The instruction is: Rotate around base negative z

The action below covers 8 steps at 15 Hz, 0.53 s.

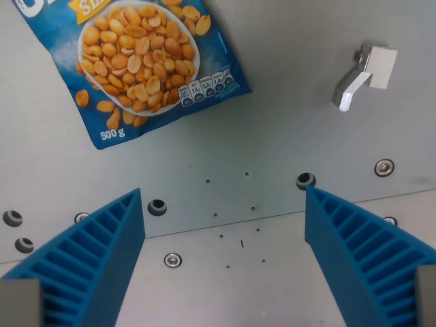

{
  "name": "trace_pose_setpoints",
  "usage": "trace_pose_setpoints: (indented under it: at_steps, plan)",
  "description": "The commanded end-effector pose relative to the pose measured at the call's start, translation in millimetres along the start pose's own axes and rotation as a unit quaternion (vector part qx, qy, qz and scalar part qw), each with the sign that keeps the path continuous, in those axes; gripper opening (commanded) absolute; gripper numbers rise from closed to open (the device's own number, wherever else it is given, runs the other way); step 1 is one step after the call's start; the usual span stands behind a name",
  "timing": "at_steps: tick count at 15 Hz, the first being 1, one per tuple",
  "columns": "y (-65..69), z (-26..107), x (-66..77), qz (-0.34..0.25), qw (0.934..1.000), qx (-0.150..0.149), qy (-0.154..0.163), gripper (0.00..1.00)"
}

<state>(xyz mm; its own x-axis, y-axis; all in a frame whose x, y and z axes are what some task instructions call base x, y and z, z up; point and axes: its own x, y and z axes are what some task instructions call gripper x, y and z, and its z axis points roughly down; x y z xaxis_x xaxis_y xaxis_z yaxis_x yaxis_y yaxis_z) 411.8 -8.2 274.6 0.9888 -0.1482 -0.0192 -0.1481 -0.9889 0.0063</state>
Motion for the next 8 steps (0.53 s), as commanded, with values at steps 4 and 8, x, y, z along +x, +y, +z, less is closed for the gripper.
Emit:
trace_pose_setpoints:
  at_steps: [4,8]
  plan:
    - [0.0,-3.0,0.3,0.027,0.9996,0.001,0.004,1.00]
    - [0.0,-3.0,0.3,0.053,0.9986,0.002,0.004,1.00]
